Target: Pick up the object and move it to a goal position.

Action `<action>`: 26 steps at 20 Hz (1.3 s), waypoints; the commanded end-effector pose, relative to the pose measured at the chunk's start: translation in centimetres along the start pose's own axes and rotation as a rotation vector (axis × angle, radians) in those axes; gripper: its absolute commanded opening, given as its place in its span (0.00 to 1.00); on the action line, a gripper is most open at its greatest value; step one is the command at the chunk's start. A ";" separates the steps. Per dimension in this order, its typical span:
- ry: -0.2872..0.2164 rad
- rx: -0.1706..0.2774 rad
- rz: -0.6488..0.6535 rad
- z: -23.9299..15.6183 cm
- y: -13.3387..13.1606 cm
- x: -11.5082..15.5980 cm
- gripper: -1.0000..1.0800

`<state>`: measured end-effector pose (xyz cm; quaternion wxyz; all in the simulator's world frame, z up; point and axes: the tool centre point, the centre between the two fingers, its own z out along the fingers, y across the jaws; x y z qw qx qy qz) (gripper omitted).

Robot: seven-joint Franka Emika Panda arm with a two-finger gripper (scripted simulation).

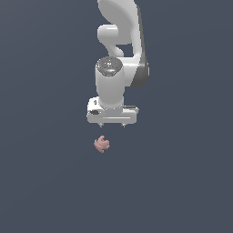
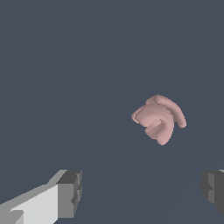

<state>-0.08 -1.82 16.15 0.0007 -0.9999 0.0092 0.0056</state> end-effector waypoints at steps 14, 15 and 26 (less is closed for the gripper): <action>0.004 0.012 0.004 -0.6 0.7 -0.2 0.96; 0.004 0.011 0.002 -0.5 0.7 -0.1 0.96; 0.004 0.005 -0.115 0.6 1.5 0.5 0.96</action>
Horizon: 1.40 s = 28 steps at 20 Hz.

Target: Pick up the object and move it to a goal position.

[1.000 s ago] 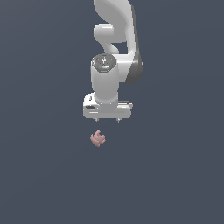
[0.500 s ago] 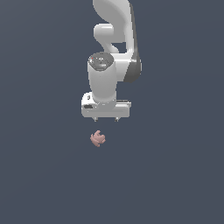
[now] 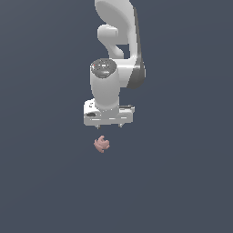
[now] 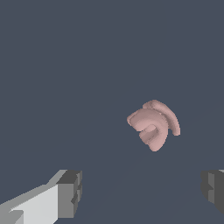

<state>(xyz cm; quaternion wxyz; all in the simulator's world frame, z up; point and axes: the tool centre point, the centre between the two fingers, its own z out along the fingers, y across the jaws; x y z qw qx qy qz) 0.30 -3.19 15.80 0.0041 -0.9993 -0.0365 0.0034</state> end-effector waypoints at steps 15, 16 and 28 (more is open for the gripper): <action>-0.001 -0.011 -0.385 3.8 2.8 1.7 0.96; -0.001 -0.011 -0.411 4.1 3.0 1.8 0.96; 0.002 -0.011 -0.632 6.3 4.6 2.6 0.96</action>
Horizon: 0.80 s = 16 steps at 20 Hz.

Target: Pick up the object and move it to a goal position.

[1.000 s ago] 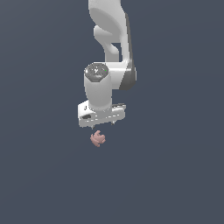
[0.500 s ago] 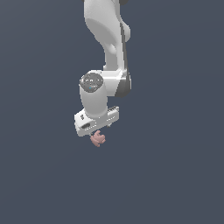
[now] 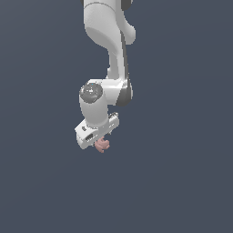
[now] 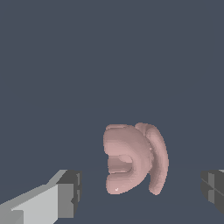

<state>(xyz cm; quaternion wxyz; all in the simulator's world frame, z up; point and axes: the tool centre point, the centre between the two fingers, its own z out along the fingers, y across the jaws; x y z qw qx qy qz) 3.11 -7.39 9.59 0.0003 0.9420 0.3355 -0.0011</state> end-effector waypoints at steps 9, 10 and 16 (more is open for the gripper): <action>0.002 0.000 -0.058 0.6 0.5 -0.1 0.96; 0.002 0.000 -0.058 0.6 0.5 -0.1 0.96; 0.002 0.000 -0.060 2.6 0.4 -0.1 0.96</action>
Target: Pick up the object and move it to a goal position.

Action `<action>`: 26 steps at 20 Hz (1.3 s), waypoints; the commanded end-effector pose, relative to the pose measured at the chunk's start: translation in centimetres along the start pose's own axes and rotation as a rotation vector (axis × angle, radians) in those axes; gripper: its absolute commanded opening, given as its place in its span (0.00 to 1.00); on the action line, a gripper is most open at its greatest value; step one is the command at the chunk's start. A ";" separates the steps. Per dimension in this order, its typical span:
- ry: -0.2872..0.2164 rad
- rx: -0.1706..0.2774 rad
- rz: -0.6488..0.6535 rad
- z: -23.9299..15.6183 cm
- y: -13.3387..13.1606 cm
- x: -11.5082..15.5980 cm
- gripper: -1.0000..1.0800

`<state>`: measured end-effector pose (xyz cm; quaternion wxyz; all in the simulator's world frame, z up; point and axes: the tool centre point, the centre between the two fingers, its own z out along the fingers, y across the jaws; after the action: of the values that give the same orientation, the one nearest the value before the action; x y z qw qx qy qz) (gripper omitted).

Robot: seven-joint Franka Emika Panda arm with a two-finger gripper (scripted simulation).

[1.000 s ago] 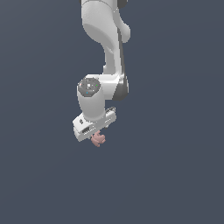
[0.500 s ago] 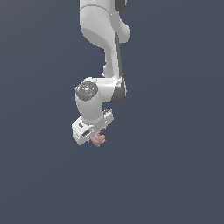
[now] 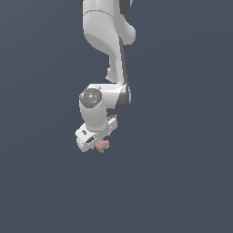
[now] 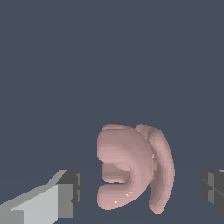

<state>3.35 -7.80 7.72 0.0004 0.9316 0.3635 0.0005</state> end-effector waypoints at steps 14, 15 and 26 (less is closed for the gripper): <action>-0.001 0.001 -0.003 3.8 0.0 0.0 0.00; -0.001 0.001 -0.003 3.8 0.0 0.0 0.00; -0.001 0.001 -0.003 3.3 -0.4 0.0 0.00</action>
<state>3.17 -7.65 4.18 -0.0001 0.9311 0.3649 -0.0004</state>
